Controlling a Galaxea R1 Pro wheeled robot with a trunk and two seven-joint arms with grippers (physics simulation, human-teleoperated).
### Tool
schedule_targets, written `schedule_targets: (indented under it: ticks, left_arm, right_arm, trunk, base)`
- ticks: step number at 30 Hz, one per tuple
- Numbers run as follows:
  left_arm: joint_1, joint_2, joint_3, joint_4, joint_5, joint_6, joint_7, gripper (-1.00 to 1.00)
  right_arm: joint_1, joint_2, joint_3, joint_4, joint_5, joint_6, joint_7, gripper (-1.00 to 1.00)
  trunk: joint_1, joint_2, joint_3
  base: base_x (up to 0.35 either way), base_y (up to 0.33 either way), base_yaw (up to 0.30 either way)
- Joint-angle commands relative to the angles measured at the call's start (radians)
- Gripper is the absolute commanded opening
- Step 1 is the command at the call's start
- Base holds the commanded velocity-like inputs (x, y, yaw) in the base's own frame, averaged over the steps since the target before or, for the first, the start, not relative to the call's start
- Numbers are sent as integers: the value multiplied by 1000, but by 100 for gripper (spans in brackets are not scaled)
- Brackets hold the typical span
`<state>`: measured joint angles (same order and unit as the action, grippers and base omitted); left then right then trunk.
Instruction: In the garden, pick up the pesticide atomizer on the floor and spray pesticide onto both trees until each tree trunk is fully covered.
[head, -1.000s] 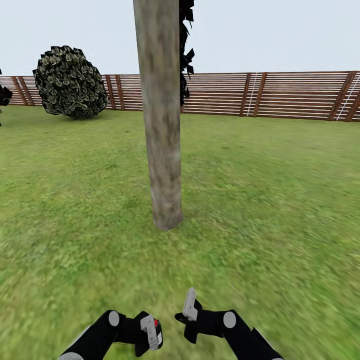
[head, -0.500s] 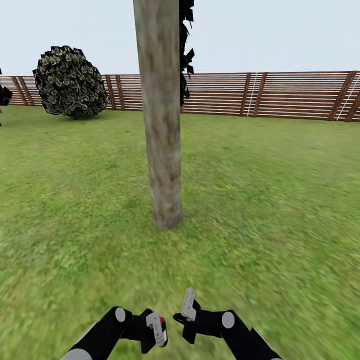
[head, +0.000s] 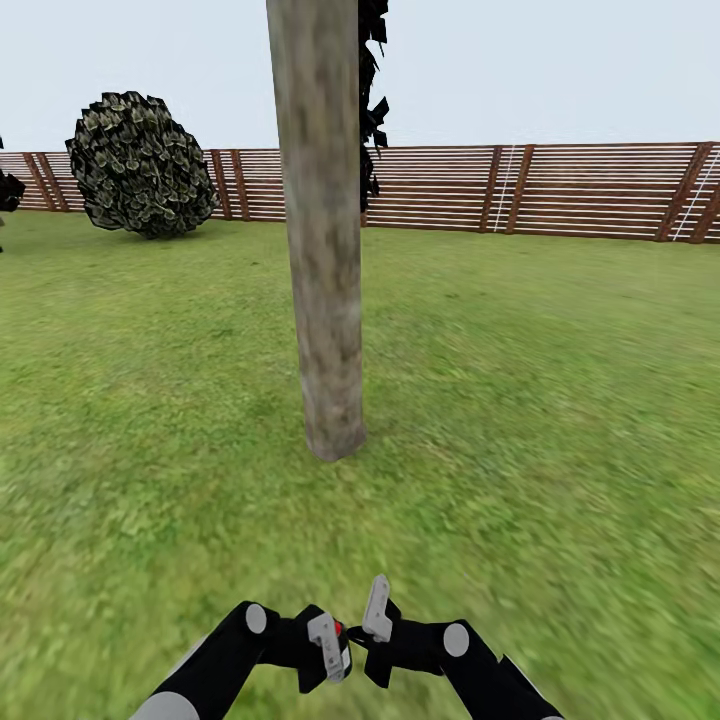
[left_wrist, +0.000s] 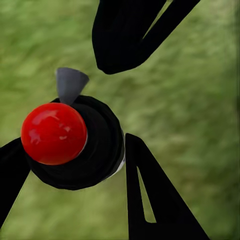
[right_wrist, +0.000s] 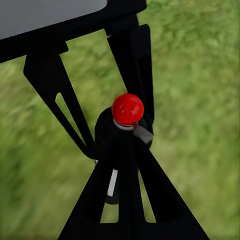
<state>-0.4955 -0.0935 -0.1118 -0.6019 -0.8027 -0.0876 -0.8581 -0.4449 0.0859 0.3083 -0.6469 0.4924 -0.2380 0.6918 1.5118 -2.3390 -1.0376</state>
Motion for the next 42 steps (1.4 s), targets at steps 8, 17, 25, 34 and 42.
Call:
schedule_targets:
  ticks: [8,17,25,34,42]
  left_arm:
    - [0,2,-3,-1,0,-1,-2,-100]
    - [0,7,-4,1,0,-8,-63,-100]
    - [0,5,-5,1,0,-10,-70,-100]
    - [0,2,-3,-1,2,-12,-70,-100]
    - [0,0,-2,-1,3,-12,-71,-100]
  right_arm:
    - [0,0,0,0,1,0,0,-100]
    - [0,0,0,0,1,0,0,-100]
    - [0,-1,0,0,2,0,0,-100]
    - [0,-1,0,-2,2,0,0,-100]
    - [0,0,0,-2,2,0,0,-100]
  trunk:
    - [0,0,0]
    - [0,0,0]
    - [0,0,0]
    - [0,0,0]
    - [0,0,0]
  base:
    - [0,0,0]
    - [0,0,0]
    - [0,0,0]
    - [0,0,0]
    - [0,0,0]
